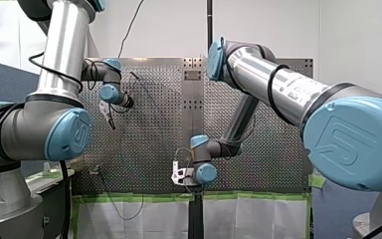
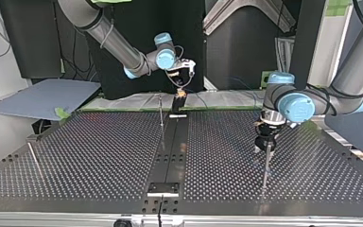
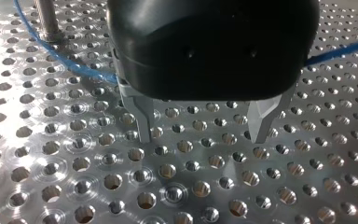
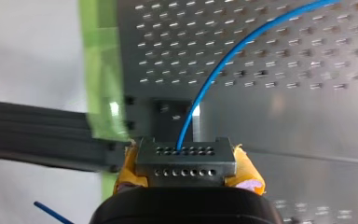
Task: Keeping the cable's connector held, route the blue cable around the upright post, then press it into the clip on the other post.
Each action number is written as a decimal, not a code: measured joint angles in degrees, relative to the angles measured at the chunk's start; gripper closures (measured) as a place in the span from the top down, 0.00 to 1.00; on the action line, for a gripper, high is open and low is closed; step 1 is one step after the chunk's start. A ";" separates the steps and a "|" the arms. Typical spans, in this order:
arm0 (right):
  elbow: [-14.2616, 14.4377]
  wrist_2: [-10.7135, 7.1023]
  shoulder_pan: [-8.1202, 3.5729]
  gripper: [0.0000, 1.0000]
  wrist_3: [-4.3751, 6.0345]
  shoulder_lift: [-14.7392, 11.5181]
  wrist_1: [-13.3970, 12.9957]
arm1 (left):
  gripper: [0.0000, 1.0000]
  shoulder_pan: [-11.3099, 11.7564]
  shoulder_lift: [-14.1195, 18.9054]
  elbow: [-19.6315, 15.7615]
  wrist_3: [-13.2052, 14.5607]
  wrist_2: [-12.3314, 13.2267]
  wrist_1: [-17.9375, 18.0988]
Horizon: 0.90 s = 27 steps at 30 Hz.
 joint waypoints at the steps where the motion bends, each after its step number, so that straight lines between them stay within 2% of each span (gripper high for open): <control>1: 0.02 0.19 -0.02 0.00 0.04 0.55 -0.28 | 0.98 0.00 -0.01 0.00 -0.01 0.00 0.00; 11: 0.55 1.81 -0.84 0.00 0.52 5.88 -2.88 | 0.98 0.00 -0.02 0.02 -0.15 0.02 0.00; 14: 1.82 2.22 -1.52 0.00 1.56 7.02 -4.26 | 0.98 0.00 -0.02 0.02 -0.23 0.02 0.00; 18: 4.28 2.51 -2.62 0.00 3.57 7.59 -6.78 | 0.98 0.00 -0.02 0.01 -0.27 -0.03 0.00; 21: 5.59 2.75 -3.37 0.00 4.10 7.70 -8.53 | 0.98 0.00 -0.03 0.01 -0.31 -0.06 0.01; 27: 6.67 2.91 -4.80 0.00 4.33 7.94 -11.37 | 0.98 0.00 -0.02 0.00 -0.37 -0.06 0.05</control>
